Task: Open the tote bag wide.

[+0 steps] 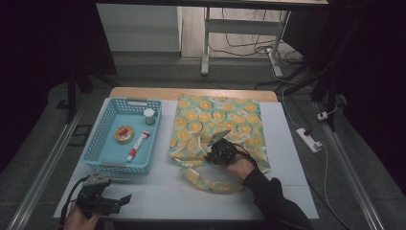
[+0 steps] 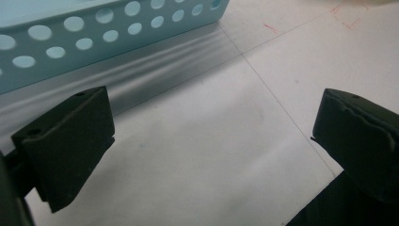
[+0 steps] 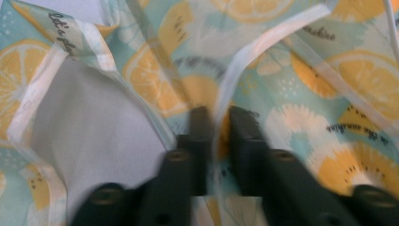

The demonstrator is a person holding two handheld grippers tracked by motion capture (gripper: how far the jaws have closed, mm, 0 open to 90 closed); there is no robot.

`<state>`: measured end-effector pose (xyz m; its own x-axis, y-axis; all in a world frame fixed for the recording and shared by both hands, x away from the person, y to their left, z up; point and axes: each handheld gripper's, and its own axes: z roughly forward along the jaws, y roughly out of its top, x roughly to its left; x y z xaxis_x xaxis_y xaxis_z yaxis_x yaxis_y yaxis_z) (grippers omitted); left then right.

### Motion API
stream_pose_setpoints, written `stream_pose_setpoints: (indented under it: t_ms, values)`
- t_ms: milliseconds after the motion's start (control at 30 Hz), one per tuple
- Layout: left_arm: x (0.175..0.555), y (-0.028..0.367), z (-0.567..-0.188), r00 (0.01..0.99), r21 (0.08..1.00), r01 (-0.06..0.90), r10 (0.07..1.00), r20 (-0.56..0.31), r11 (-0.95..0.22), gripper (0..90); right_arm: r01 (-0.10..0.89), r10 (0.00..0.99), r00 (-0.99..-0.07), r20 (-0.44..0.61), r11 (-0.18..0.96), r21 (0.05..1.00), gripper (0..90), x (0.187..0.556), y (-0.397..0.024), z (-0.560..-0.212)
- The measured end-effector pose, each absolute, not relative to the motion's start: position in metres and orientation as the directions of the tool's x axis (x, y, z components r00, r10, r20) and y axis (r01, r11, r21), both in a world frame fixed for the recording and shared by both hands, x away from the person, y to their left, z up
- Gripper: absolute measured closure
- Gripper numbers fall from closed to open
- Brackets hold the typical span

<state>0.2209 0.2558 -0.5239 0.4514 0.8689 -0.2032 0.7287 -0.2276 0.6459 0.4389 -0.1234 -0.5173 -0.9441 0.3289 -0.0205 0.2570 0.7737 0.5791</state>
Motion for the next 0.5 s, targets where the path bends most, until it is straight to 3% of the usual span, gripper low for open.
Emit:
stream_pose_setpoints:
  t_ms: [500]
  values:
    - [0.222, 0.256, -0.524, 0.448, 0.643, 0.732, 0.87, -0.205, -0.226, 0.0, 0.316, 0.374, -0.926, 0.05, 0.694, 0.647, 89.7, 0.452, -0.129, -0.485]
